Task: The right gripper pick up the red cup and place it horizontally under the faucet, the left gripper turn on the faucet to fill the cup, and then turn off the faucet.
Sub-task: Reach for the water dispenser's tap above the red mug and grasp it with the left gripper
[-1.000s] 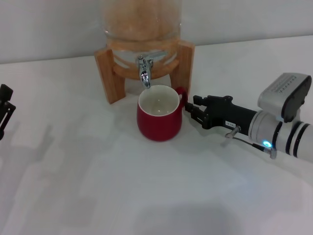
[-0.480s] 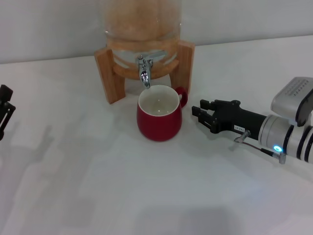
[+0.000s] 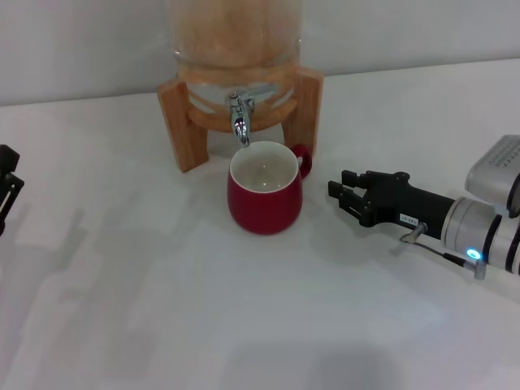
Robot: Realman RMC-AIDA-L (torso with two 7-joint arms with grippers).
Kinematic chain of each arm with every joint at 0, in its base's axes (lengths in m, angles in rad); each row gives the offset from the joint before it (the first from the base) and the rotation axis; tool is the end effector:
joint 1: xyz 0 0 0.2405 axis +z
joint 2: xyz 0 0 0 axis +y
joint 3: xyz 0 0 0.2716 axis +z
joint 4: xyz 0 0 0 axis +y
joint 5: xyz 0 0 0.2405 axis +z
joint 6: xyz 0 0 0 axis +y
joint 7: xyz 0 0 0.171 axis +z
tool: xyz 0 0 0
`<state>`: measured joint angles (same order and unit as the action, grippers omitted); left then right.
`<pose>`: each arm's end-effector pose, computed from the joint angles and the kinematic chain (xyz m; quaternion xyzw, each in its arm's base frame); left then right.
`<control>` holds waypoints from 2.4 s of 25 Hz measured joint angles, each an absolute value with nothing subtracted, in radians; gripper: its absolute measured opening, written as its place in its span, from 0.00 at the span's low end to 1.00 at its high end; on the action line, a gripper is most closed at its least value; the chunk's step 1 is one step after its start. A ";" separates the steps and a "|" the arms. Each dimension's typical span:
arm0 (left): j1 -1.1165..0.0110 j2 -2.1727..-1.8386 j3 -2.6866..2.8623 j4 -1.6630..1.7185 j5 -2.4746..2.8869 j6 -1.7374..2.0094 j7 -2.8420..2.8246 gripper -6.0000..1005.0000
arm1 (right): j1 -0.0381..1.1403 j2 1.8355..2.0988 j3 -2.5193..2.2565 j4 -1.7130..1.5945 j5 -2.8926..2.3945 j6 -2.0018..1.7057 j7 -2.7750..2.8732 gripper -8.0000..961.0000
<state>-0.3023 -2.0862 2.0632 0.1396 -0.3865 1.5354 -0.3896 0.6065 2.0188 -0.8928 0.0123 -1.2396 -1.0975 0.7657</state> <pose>-0.3351 0.3128 -0.0320 -0.6973 -0.1892 -0.4457 0.5285 0.3360 0.3862 -0.0906 -0.8550 0.2892 0.2649 0.3393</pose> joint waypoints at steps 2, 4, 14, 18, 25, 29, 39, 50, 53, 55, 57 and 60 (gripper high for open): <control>-0.302 -2.086 2.063 0.140 -0.387 1.535 -0.390 0.87 | 0.600 2.019 -0.893 0.005 -1.240 -1.098 0.766 0.31; -0.302 -2.086 2.063 0.140 -0.387 1.535 -0.390 0.87 | 0.599 2.018 -0.893 0.000 -1.240 -1.100 0.772 0.31; -0.301 -2.086 2.063 0.140 -0.387 1.535 -0.390 0.87 | 0.564 2.014 -0.898 -0.058 -1.239 -1.107 0.804 0.31; -0.301 -2.086 2.063 0.140 -0.389 1.535 -0.390 0.87 | 0.545 2.014 -0.905 -0.096 -1.239 -1.103 0.827 0.31; -0.301 -2.086 2.060 0.139 -0.393 1.536 -0.390 0.87 | 0.478 2.014 -0.897 -0.205 -1.227 -1.106 0.869 0.31; -0.301 -2.086 2.056 0.137 -0.394 1.536 -0.390 0.87 | 0.463 2.013 -0.895 -0.233 -1.208 -1.092 0.868 0.31; -0.304 -2.084 2.052 0.135 -0.425 1.536 -0.388 0.87 | 0.438 2.014 -0.838 -0.259 -1.080 -1.076 0.761 0.31; -0.314 -2.080 2.052 0.132 -0.478 1.536 -0.380 0.87 | 0.429 2.020 -0.831 -0.165 -0.750 -1.167 0.548 0.31; -0.320 -2.080 2.052 0.132 -0.484 1.536 -0.378 0.87 | 0.428 2.022 -0.831 -0.138 -0.663 -1.176 0.476 0.31; -0.326 -2.080 2.052 0.130 -0.485 1.536 -0.377 0.87 | 0.428 2.022 -0.831 -0.112 -0.605 -1.189 0.420 0.31; -0.330 -2.080 2.053 0.129 -0.485 1.536 -0.374 0.87 | 0.428 2.022 -0.831 -0.096 -0.574 -1.200 0.385 0.31; -0.335 -2.080 2.053 0.129 -0.485 1.536 -0.372 0.87 | 0.425 2.022 -0.831 -0.080 -0.559 -1.214 0.361 0.31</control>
<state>-0.3354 -2.0800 2.0533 0.1288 -0.4846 1.5356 -0.3723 0.4250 2.0217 -0.8314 -0.0802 -0.5589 -1.2135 0.3613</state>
